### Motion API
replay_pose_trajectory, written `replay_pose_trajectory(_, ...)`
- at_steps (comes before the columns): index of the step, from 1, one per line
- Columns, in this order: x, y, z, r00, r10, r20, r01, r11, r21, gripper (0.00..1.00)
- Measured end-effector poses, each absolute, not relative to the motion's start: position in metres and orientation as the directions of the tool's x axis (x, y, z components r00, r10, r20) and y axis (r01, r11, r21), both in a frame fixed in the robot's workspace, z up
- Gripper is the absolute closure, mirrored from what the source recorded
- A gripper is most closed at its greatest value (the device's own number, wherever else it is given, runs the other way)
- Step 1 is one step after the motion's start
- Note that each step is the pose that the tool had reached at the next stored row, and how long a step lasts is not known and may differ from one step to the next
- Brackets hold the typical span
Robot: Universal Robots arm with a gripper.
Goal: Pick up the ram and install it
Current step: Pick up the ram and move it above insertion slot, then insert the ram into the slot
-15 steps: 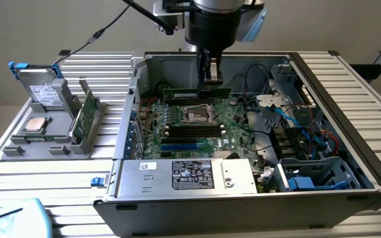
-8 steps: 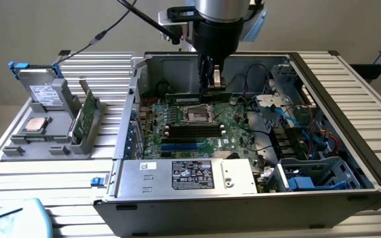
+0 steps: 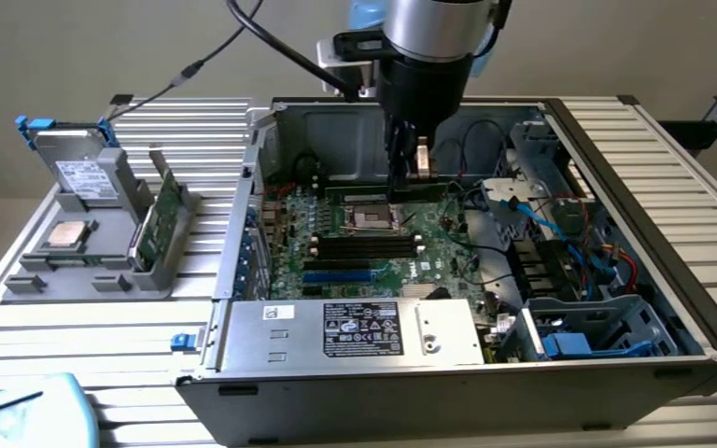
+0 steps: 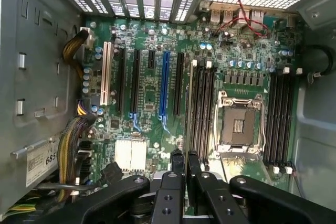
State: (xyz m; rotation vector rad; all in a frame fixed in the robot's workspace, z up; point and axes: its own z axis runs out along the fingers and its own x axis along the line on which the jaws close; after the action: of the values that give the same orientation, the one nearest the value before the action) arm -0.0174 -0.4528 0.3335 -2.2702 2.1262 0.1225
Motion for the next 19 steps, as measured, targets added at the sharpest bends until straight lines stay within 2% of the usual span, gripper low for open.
replay_pose_trajectory(8,-0.017,-0.453,0.326,0.065,-0.994,-0.090,-0.996,-0.070,0.056,0.86)
replay_pose_trajectory(19,-0.013,-0.449,0.309,0.063,-0.994,-0.091,-0.994,-0.070,0.080,0.86)
